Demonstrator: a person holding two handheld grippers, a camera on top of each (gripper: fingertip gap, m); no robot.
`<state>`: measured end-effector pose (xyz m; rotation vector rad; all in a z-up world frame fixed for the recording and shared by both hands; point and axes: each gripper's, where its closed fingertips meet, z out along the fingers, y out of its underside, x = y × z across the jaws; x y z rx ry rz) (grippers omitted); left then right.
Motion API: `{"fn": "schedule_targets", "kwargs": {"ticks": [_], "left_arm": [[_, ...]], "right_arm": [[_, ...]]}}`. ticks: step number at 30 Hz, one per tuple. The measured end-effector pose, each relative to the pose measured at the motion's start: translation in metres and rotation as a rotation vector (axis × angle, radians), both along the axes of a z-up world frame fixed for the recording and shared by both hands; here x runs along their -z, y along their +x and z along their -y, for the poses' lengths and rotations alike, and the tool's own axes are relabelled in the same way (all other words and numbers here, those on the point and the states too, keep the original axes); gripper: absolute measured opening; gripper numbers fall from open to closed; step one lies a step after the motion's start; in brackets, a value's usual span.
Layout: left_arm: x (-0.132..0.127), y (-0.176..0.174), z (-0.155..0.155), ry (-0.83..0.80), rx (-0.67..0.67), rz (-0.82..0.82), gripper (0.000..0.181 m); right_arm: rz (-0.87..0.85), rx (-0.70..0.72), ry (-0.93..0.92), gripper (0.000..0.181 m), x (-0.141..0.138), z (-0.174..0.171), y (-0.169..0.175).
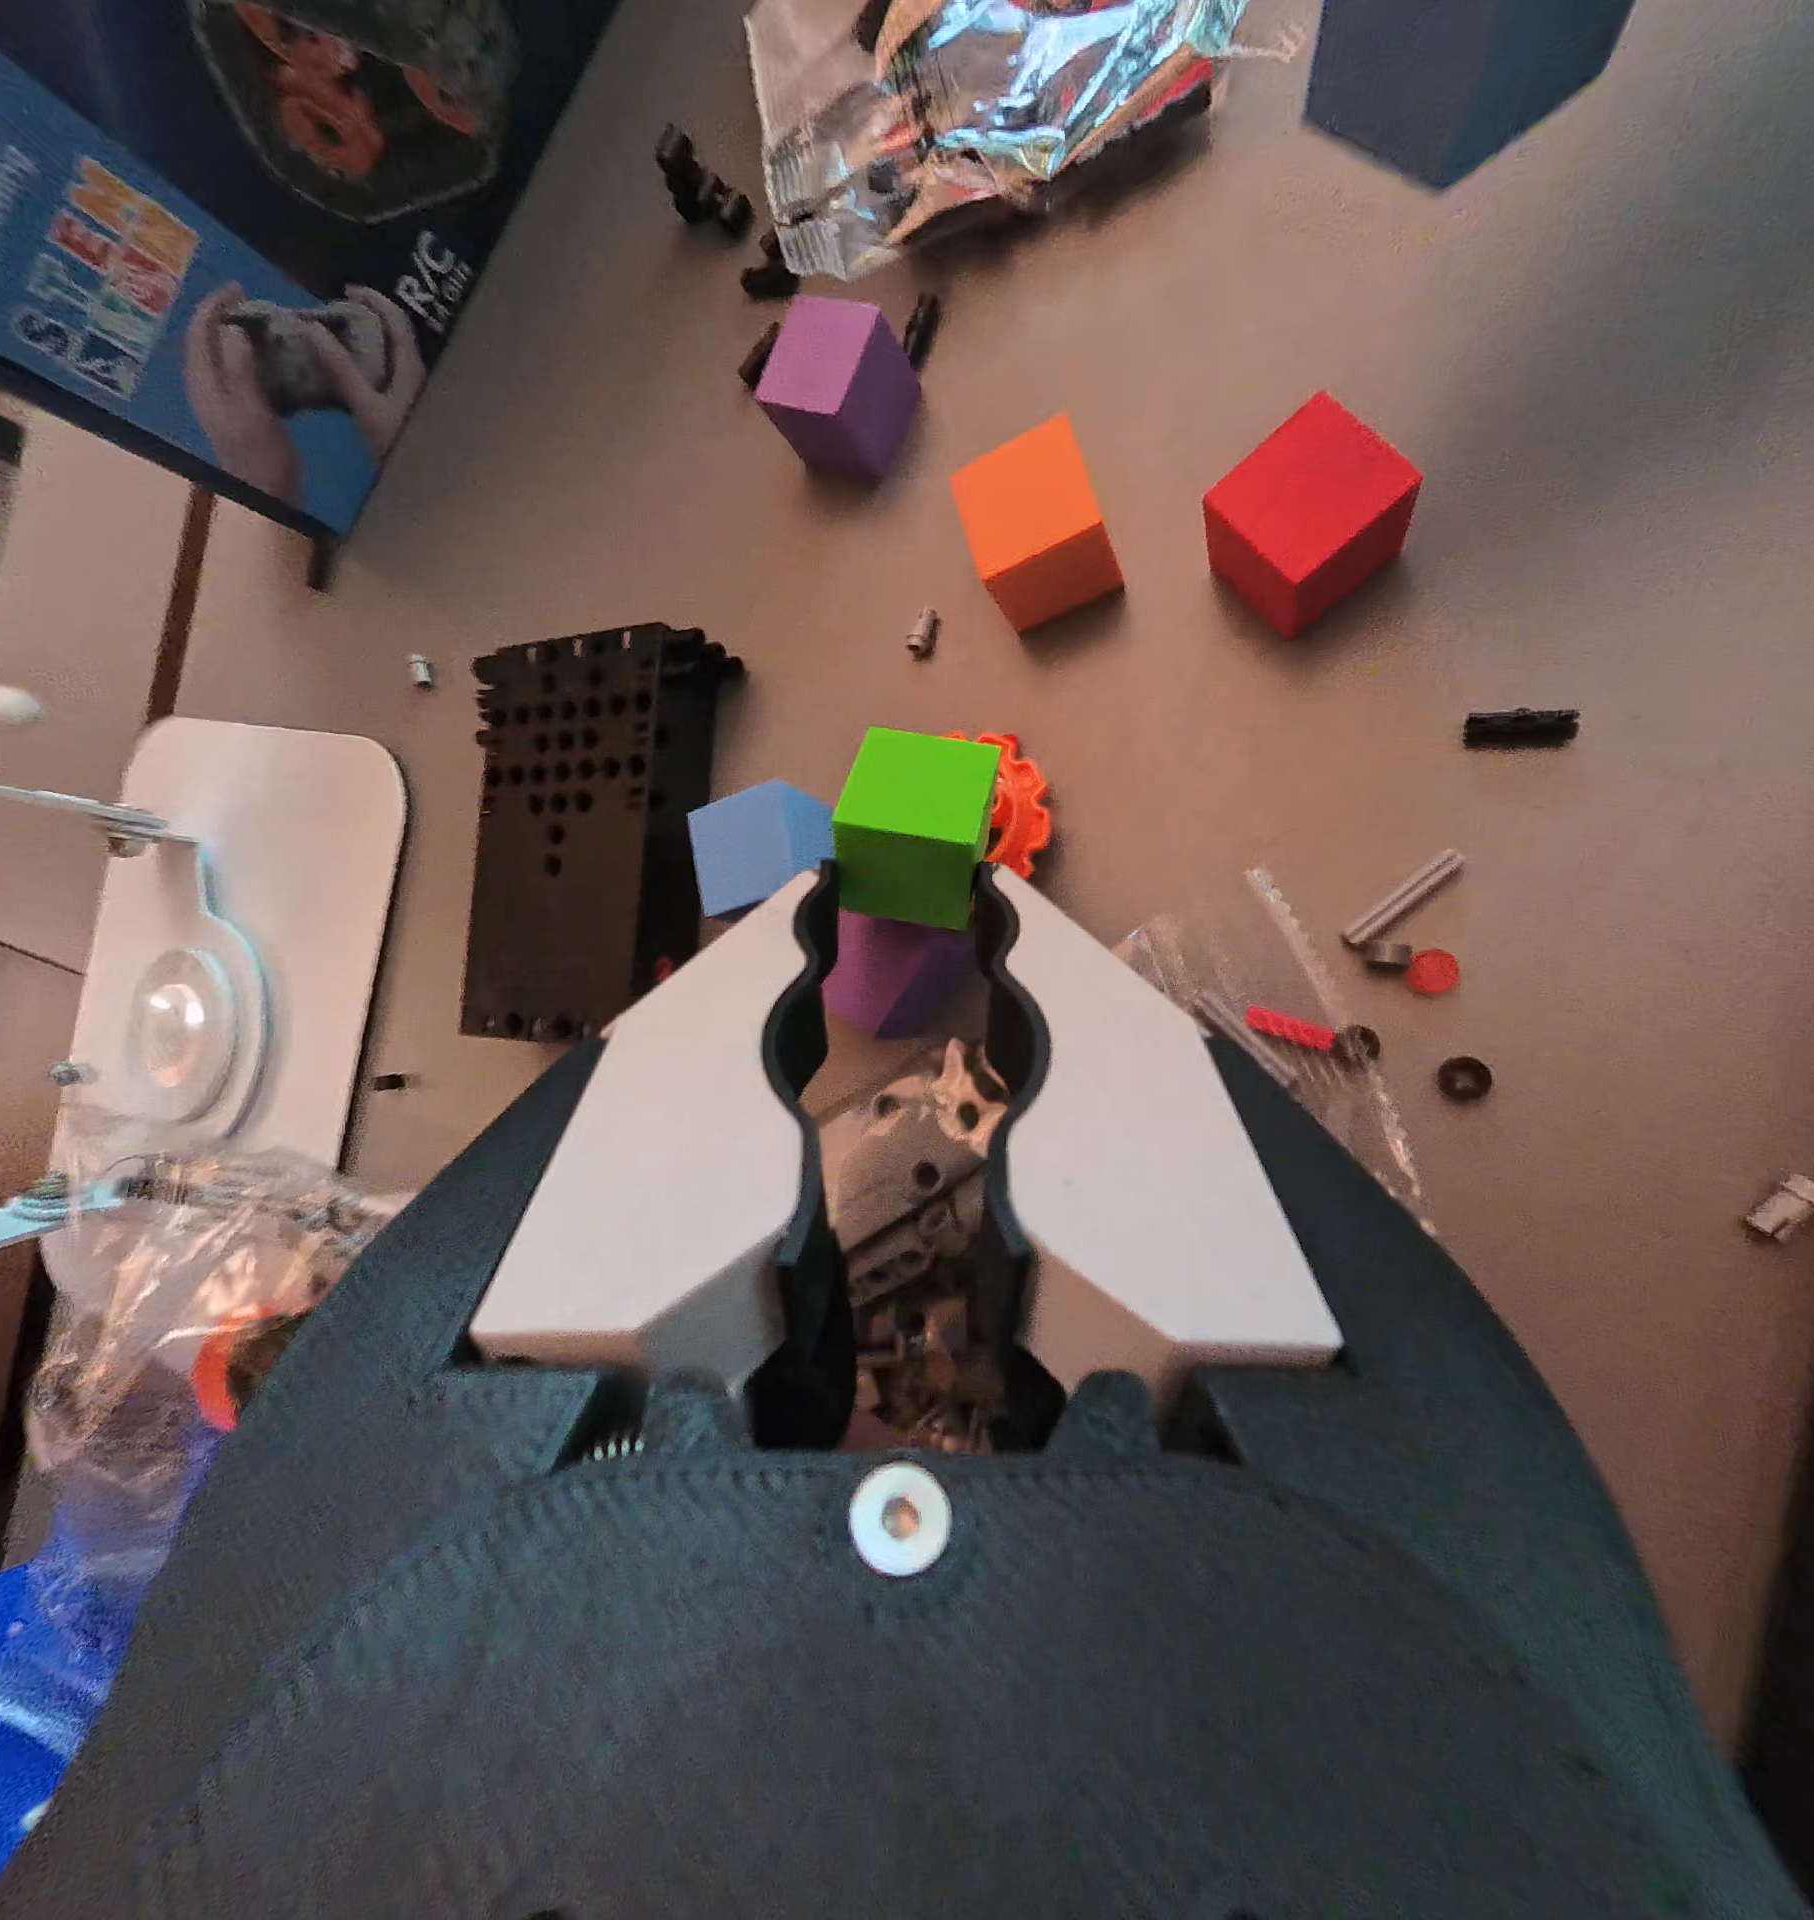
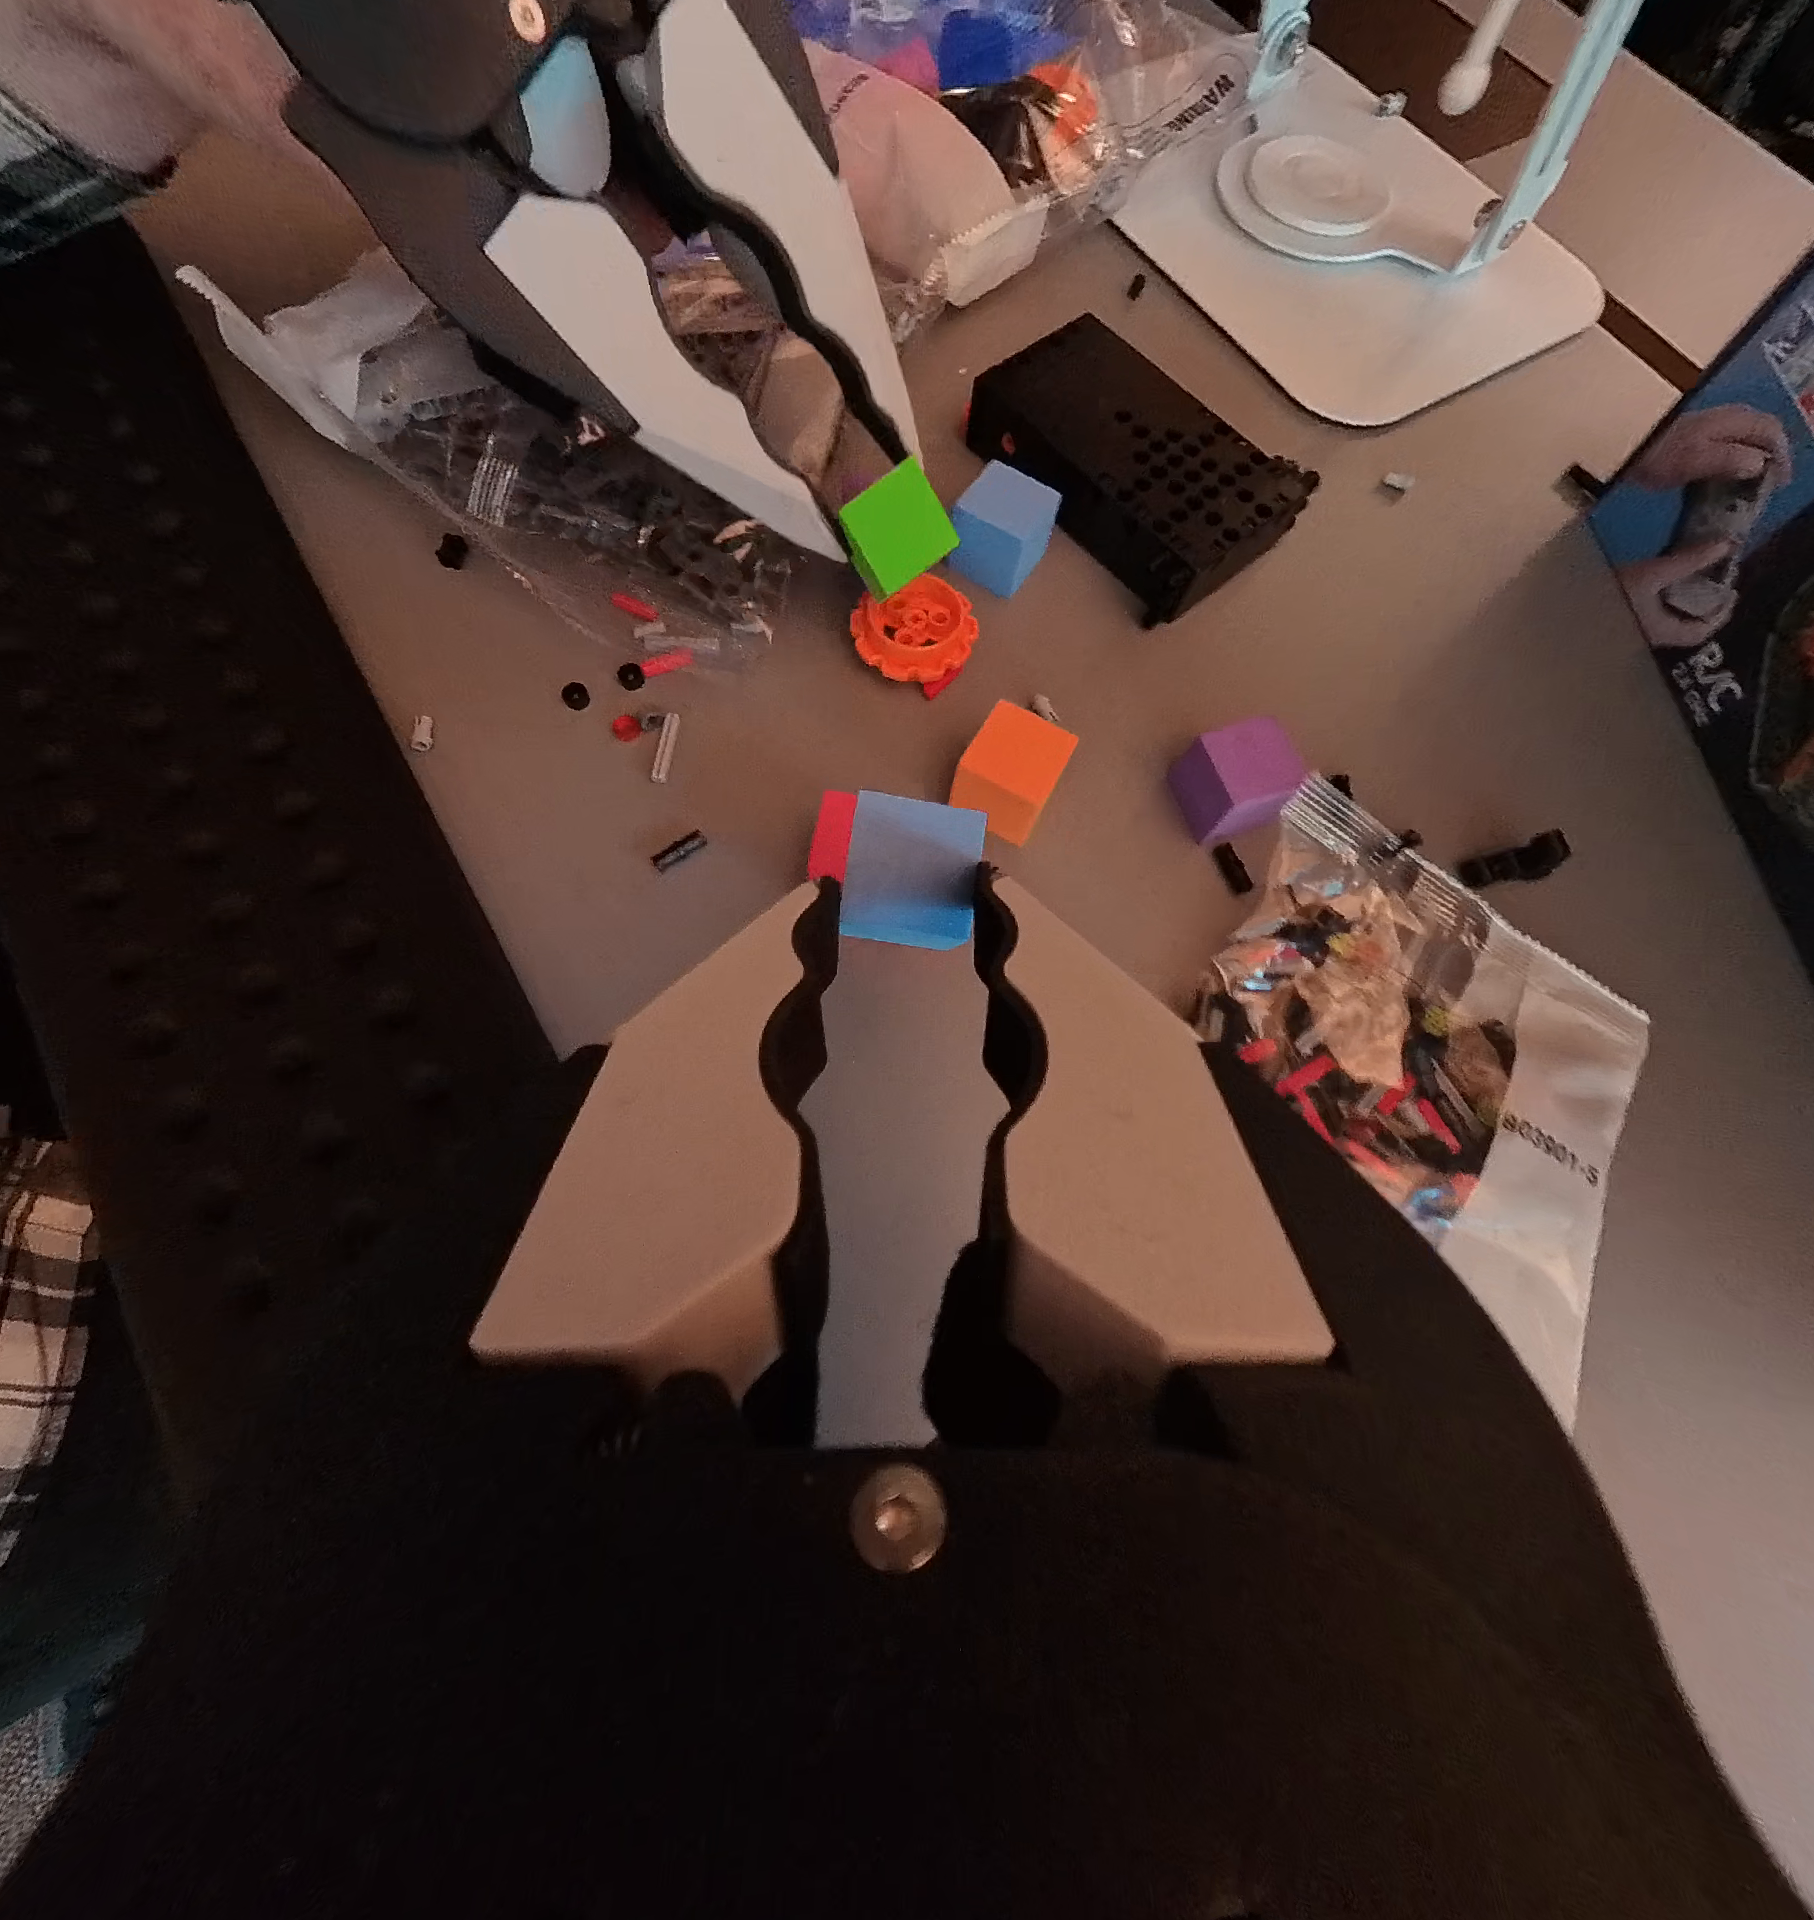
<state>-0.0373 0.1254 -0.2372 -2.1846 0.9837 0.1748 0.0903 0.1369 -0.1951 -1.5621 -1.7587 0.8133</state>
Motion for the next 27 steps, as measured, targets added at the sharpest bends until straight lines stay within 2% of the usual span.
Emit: {"fn": "schedule_targets", "kwargs": {"ticks": [5, 11, 16, 18, 21, 27], "left_arm": [[0.010, 0.005, -0.003, -0.066, 0.001, 0.031, 0.025], [0.011, 0.033, 0.006, -0.107, 0.076, 0.094, 0.025], [0.009, 0.040, -0.002, -0.065, 0.098, 0.066, 0.025], [0.008, 0.040, -0.004, -0.035, 0.100, 0.040, 0.025], [0.007, 0.041, -0.003, -0.020, 0.078, 0.092, 0.025], [0.007, 0.029, -0.007, 0.005, 0.024, 0.135, 0.025]], "right_arm": [[0.031, 0.071, 0.017, 0.025, 0.003, -0.019, 0.035], [0.106, 0.113, 0.016, 0.024, 0.018, -0.041, 0.079], [0.069, 0.106, 0.013, 0.025, 0.007, -0.066, 0.100], [0.046, 0.081, 0.013, 0.025, 0.000, -0.081, 0.098], [0.044, 0.046, 0.005, 0.024, -0.003, -0.103, 0.081], [0.184, -0.005, -0.007, 0.024, 0.023, -0.129, 0.035]]}}
